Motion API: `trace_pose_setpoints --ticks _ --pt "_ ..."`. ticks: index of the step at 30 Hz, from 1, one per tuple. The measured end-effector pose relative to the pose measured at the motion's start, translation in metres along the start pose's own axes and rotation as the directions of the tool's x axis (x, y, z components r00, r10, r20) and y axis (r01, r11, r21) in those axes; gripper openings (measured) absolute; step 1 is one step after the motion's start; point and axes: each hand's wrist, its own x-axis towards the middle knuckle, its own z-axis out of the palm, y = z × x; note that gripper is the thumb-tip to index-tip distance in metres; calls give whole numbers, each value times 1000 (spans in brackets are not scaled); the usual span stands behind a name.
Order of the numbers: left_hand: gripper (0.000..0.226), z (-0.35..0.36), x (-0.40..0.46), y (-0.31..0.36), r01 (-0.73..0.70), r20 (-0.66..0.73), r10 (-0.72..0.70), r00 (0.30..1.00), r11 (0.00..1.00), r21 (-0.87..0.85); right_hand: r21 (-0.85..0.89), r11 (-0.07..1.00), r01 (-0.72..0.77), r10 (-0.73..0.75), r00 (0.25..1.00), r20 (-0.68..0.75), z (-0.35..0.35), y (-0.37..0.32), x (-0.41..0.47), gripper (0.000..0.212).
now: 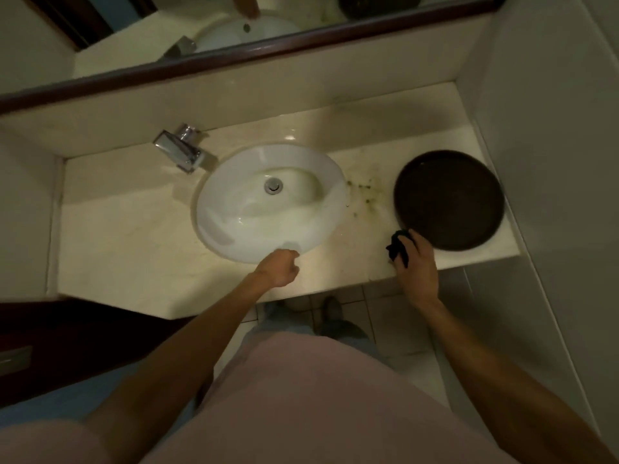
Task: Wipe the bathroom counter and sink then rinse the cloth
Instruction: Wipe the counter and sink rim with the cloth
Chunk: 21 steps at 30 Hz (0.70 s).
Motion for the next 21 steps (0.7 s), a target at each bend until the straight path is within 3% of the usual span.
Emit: trace_pose_setpoints --ticks 3,7,11,18,21 --pt "29 -10 8 -2 18 -18 -18 1000 999 -28 -84 996 34 -31 999 41 22 5 -7 49" --pt "26 -21 18 -6 1 8 0 1000 1000 -20 -34 992 -122 122 992 6 37 -12 -4 50" --pt "28 -29 27 -8 -13 58 15 998 999 -35 -29 993 -112 111 994 -17 53 -41 2 48" --pt "31 -46 43 -9 -76 238 61 969 996 51 -42 984 176 -162 960 227 95 -109 -2 54" --pt "38 -57 51 9 -121 154 92 984 975 189 -99 946 309 -280 931 234 89 -104 -4 57"
